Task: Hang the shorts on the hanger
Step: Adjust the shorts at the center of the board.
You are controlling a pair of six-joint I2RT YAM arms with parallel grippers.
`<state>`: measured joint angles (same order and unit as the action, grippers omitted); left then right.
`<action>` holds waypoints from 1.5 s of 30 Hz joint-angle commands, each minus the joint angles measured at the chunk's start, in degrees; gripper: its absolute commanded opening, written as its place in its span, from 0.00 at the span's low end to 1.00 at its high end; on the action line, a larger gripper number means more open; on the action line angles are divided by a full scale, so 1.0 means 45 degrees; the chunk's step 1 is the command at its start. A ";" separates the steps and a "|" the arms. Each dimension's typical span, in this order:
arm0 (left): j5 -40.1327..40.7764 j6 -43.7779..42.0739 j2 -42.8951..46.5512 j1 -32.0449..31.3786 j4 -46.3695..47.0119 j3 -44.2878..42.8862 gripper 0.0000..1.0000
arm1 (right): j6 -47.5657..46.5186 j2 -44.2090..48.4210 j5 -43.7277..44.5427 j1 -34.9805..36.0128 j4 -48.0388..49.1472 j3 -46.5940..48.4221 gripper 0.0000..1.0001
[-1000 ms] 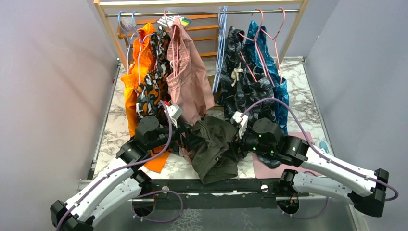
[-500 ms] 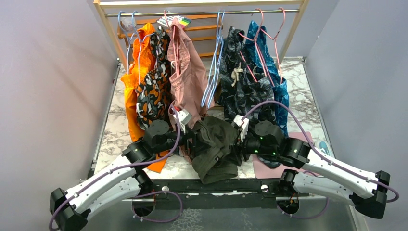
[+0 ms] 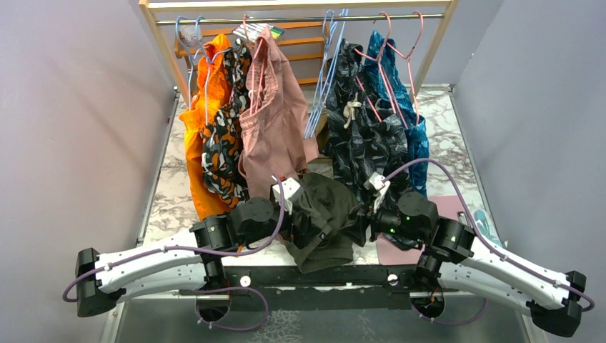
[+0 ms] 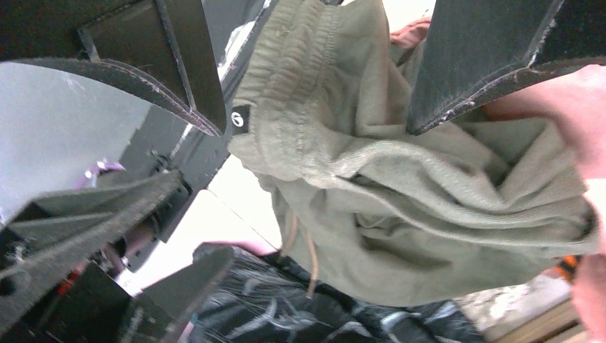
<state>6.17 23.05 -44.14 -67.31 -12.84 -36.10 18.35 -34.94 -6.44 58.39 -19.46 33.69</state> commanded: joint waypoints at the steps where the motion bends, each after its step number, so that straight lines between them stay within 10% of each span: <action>1: 0.2866 0.0980 0.0387 -0.0294 -0.1086 -0.0019 0.99 | 0.0746 0.0115 0.0746 0.0021 0.0640 -0.0138 0.65; 24: 0.4572 0.5098 0.4198 -0.0316 -0.3733 0.0540 0.99 | 0.0700 -0.0107 0.1040 0.0017 0.0362 -0.0058 0.68; 45: 0.0583 0.0370 0.1753 -0.0326 -0.3132 -0.0920 0.99 | -0.0419 -0.0726 -0.1367 0.0030 0.0857 -0.0207 0.63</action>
<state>16.01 29.82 -36.82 -68.40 -31.53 -37.98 18.26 -38.41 -8.10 58.39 -18.33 33.12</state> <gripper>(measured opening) 0.990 0.637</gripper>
